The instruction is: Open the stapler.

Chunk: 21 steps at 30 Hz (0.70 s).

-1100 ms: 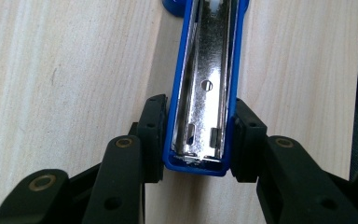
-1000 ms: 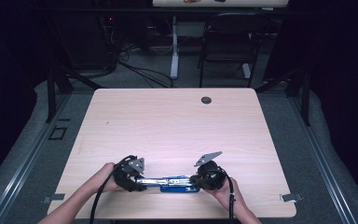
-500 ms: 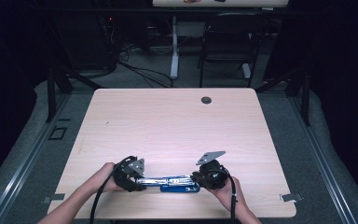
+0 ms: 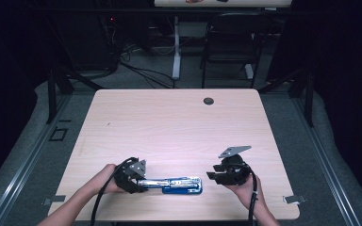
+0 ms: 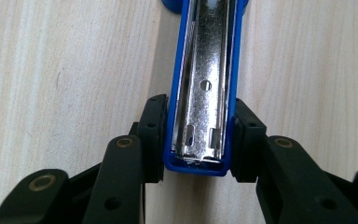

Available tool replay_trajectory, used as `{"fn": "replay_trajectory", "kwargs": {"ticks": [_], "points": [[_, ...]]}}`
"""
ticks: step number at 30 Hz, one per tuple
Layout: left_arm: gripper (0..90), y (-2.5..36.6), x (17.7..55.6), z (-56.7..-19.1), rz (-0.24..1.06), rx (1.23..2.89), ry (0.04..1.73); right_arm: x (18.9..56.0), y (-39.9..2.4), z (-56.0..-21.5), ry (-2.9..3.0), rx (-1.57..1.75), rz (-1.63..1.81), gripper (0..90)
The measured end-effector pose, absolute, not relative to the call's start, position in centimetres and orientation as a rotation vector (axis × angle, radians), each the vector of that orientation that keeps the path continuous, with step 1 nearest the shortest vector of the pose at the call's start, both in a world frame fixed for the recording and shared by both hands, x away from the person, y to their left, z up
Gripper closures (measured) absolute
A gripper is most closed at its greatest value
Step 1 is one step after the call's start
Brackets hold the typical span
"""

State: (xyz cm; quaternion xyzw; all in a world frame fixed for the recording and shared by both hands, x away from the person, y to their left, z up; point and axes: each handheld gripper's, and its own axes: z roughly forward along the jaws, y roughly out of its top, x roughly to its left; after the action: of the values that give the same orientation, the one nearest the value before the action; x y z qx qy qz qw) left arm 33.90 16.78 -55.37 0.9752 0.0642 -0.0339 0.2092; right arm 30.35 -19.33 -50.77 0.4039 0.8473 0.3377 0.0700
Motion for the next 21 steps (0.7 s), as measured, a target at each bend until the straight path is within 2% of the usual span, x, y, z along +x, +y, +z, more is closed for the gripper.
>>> {"fn": "replay_trajectory", "kwargs": {"ticks": [9,11,21], "points": [[63.9,16.8,33.9,-55.4,-0.094,2.711,0.177,30.9,-21.4,-50.3,2.523,1.3,0.959,36.6],[63.9,16.8,33.9,-55.4,-0.093,2.71,0.177,31.2,-21.6,-50.5,2.545,1.315,0.914,26.9],[63.8,16.9,34.0,-55.4,-0.103,2.703,0.174,31.9,-22.4,-51.3,2.61,1.288,0.862,15.0]]}}
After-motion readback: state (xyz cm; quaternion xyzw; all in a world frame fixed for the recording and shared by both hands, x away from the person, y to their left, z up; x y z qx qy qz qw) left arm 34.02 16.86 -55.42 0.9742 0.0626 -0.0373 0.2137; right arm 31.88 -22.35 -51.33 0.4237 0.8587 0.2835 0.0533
